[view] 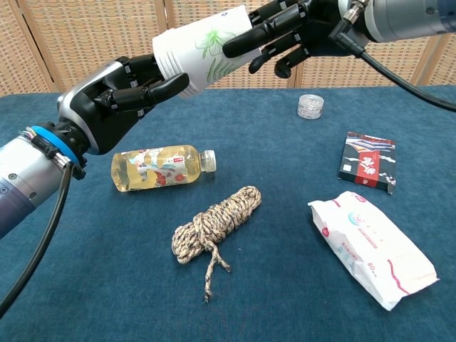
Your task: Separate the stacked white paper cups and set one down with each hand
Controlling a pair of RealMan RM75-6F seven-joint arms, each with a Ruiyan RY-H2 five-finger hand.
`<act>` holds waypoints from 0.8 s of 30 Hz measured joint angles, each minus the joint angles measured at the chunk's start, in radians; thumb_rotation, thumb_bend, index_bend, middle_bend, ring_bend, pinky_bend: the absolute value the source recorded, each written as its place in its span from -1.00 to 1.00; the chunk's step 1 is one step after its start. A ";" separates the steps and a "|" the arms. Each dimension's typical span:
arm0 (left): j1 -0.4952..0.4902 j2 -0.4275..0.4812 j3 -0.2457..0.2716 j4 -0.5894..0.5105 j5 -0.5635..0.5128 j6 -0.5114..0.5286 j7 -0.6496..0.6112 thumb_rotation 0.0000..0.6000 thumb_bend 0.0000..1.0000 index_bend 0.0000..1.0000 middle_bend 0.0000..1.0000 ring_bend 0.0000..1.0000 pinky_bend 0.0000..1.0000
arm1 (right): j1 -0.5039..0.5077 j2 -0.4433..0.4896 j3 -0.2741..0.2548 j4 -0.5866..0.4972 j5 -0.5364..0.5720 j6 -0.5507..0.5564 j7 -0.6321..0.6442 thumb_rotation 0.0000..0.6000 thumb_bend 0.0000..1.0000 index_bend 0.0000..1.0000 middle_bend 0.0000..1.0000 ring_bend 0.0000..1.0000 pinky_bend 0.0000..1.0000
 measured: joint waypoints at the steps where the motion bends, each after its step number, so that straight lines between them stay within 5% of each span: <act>1: 0.002 0.001 0.000 0.000 0.000 0.002 -0.001 1.00 0.03 0.32 -0.72 -1.00 -1.00 | -0.001 0.001 0.000 -0.001 -0.002 0.000 0.000 1.00 -0.46 0.46 0.28 0.05 0.53; 7: -0.007 0.013 -0.022 0.003 -0.010 -0.016 -0.005 1.00 0.03 0.33 -0.71 -1.00 -1.00 | -0.006 0.005 -0.002 0.000 -0.004 -0.002 0.005 1.00 -0.46 0.46 0.28 0.05 0.53; 24: 0.046 0.051 0.032 0.010 0.010 0.032 -0.015 1.00 0.03 0.34 -0.70 -1.00 -1.00 | -0.013 0.008 -0.007 0.028 0.008 0.001 0.009 1.00 -0.46 0.46 0.28 0.05 0.53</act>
